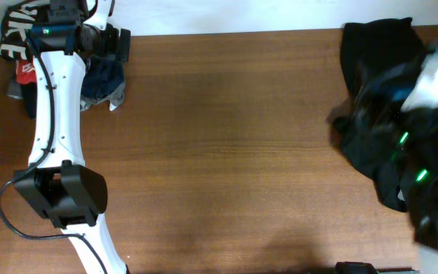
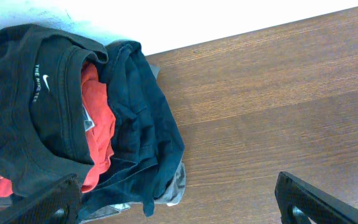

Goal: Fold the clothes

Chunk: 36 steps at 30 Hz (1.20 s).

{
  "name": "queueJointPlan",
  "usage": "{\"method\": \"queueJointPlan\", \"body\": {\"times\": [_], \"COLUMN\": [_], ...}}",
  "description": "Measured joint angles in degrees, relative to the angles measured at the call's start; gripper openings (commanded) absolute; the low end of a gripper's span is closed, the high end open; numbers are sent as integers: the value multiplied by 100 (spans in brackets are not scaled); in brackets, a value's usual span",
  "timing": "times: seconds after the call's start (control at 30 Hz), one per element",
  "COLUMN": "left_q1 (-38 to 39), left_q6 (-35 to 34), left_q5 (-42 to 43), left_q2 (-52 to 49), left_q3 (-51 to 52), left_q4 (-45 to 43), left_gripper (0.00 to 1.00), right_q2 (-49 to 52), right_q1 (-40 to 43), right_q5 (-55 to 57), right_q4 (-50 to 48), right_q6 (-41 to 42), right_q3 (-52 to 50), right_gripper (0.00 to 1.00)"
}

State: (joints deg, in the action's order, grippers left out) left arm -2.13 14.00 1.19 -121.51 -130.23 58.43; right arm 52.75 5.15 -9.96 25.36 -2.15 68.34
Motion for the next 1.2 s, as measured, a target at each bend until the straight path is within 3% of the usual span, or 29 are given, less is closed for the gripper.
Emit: {"method": "queueJointPlan", "body": {"times": [0.07, 0.23, 0.47, 0.8, 1.2], "left_q1": [0, 0, 0, 0, 0], "left_q6": [-7, -11, -13, -11, -13], "left_q5": [7, 13, 15, 15, 15], "left_q2": [0, 0, 0, 0, 0], "left_q3": [0, 0, 0, 0, 0], "left_q4": [0, 4, 4, 4, 7], "left_gripper": [99, 99, 99, 99, 99], "right_q2": [-713, -2192, -4116, -5139, -5187], "right_q1": [0, 2, 9, 13, 13], "right_q5": [-2, 0, -2, -2, -4], "right_q4": [-962, -2157, -3021, -2767, -2216], "right_q6": [-4, -20, -24, 28, 66], "right_q3": [-1412, -3705, -5864, -6747, -6773], "right_gripper": [99, 99, 99, 99, 99]}}
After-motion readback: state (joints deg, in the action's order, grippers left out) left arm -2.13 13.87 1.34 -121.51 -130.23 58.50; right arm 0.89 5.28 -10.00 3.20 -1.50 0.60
